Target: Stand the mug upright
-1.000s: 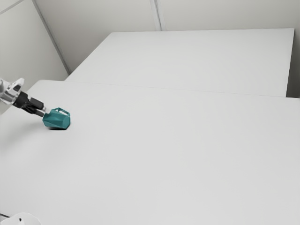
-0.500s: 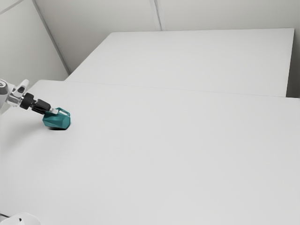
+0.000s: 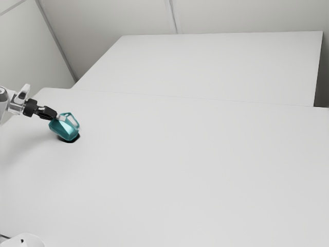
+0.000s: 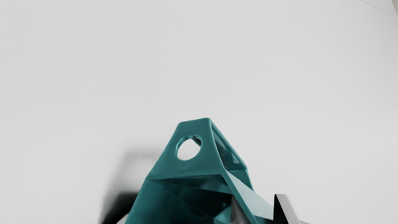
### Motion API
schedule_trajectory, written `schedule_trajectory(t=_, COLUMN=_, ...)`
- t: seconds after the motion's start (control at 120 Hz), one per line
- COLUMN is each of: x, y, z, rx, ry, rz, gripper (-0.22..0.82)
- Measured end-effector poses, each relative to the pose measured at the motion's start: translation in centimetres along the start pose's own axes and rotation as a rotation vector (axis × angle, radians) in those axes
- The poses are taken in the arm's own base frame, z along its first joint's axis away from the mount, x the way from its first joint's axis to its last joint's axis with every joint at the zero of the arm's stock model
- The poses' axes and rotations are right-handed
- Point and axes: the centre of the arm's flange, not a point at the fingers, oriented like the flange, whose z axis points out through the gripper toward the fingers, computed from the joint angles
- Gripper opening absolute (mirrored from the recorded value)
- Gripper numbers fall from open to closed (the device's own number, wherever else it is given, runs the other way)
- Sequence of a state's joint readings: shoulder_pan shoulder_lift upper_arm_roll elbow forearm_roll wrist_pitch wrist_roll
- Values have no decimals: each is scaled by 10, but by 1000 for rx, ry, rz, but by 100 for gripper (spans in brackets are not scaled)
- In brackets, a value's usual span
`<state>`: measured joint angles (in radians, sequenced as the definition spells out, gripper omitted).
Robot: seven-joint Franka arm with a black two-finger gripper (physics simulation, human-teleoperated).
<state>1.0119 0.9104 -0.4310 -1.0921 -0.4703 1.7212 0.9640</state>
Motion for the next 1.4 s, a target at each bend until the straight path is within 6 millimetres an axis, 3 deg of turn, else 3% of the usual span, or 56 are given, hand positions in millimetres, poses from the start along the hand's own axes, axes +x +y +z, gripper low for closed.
schedule_trajectory(t=0.4, x=2, y=3, z=-1, rx=-6, ry=17, rz=-4, gripper=-16)
schedule_trajectory(t=0.858, x=18, y=32, z=1, rx=-13, ry=-6, rz=7, gripper=-18)
schedule_trajectory(t=1.067, x=34, y=74, z=2, rx=0, ry=-50, rz=29, gripper=-18)
schedule_trajectory(t=1.4, x=71, y=194, z=50, rx=104, ry=-221, rz=107, gripper=-18)
